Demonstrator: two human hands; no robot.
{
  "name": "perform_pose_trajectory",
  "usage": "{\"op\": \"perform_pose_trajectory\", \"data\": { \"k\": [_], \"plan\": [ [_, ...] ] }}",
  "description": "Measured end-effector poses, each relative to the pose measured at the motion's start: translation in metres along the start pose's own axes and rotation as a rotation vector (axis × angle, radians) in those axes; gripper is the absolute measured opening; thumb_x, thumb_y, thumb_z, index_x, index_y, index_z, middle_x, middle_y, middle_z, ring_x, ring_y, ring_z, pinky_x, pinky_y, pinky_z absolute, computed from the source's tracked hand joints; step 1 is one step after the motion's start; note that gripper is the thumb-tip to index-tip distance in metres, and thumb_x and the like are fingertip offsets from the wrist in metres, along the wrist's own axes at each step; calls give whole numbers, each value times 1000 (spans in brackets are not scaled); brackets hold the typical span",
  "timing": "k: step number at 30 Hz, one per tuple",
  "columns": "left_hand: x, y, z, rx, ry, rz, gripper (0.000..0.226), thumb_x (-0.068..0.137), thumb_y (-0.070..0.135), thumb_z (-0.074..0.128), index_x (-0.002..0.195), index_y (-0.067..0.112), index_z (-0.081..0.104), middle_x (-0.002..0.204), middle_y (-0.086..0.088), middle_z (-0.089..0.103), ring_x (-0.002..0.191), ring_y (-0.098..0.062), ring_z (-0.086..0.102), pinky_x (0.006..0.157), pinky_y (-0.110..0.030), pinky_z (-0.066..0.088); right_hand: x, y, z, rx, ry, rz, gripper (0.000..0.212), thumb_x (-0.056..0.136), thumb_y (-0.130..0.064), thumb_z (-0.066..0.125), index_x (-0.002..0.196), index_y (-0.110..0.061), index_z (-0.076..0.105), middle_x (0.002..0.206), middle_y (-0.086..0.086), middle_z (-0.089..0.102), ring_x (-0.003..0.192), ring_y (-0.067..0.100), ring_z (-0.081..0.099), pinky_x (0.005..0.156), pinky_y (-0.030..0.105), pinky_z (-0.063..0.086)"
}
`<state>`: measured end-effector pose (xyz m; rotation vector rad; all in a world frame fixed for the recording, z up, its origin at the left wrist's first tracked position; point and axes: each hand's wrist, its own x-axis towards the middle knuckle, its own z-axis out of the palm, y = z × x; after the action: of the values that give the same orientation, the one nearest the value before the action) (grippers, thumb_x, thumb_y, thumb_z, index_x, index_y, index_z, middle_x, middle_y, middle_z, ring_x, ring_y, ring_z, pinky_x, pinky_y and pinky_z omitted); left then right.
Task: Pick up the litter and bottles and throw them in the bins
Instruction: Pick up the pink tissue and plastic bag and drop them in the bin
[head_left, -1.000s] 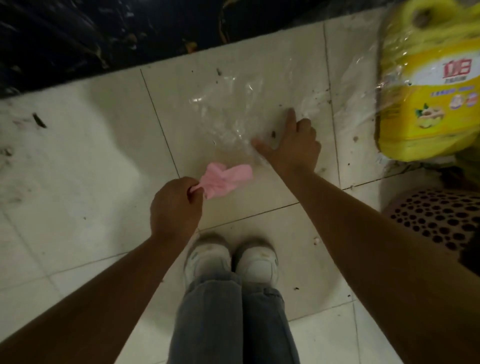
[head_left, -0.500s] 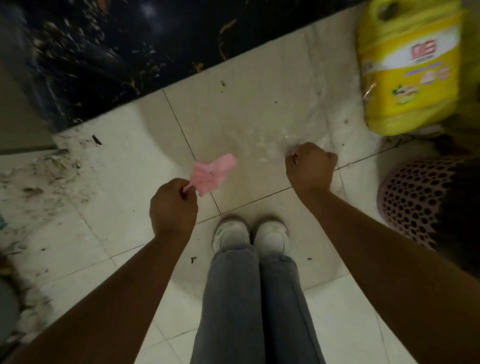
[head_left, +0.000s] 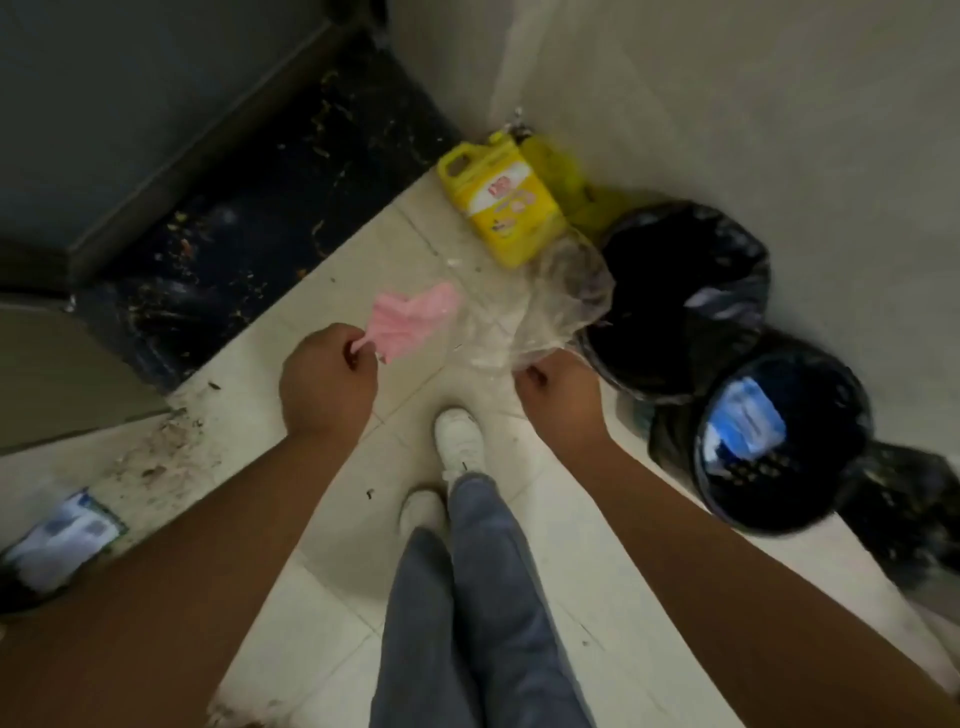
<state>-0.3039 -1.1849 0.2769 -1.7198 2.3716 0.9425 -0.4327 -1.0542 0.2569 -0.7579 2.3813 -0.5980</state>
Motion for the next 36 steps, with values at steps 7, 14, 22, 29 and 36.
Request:
{"op": "perform_pose_trajectory", "data": {
  "k": [7, 14, 22, 29, 36],
  "plan": [
    [-98, 111, 24, 60, -188, 310, 18, 92, 4, 55, 88, -10, 67, 88, -31, 67, 83, -39, 61, 64, -26, 26, -131, 90, -114, -127, 191, 59, 20, 67, -3, 55, 47, 2, 54, 45, 19, 59, 33, 26, 56, 38, 18, 32],
    [-177, 243, 130, 75, -336, 356, 16, 94, 8, 52, 95, 2, 66, 85, -20, 61, 78, -25, 52, 52, -22, 34, -169, 229, -186, 122, 79, 317, 23, 83, 1, 58, 68, 18, 63, 71, 33, 68, 68, 41, 65, 62, 31, 43],
    [-199, 280, 259, 116, -404, 192, 27, 94, 7, 53, 119, -1, 57, 116, -21, 65, 108, -33, 59, 81, -33, 45, -113, 358, -192, 182, 6, 461, 22, 92, -4, 51, 89, 12, 66, 95, 33, 67, 81, 31, 58, 58, 23, 24],
    [-162, 267, 362, 366, -467, 440, 38, 95, 6, 47, 133, 6, 48, 124, -21, 61, 115, -34, 57, 91, -37, 46, -36, 440, -127, -306, -207, 449, 26, 95, -3, 41, 115, -2, 57, 119, 19, 63, 111, 34, 58, 90, 41, 50],
    [-125, 251, 466, 657, -635, 633, 25, 98, 7, 45, 118, -1, 57, 125, -21, 57, 111, -31, 57, 91, -36, 48, -3, 512, -42, -365, -434, 418, 49, 98, -15, 36, 145, -12, 20, 149, 17, 28, 133, 35, 32, 108, 45, 33]
  ]
}}
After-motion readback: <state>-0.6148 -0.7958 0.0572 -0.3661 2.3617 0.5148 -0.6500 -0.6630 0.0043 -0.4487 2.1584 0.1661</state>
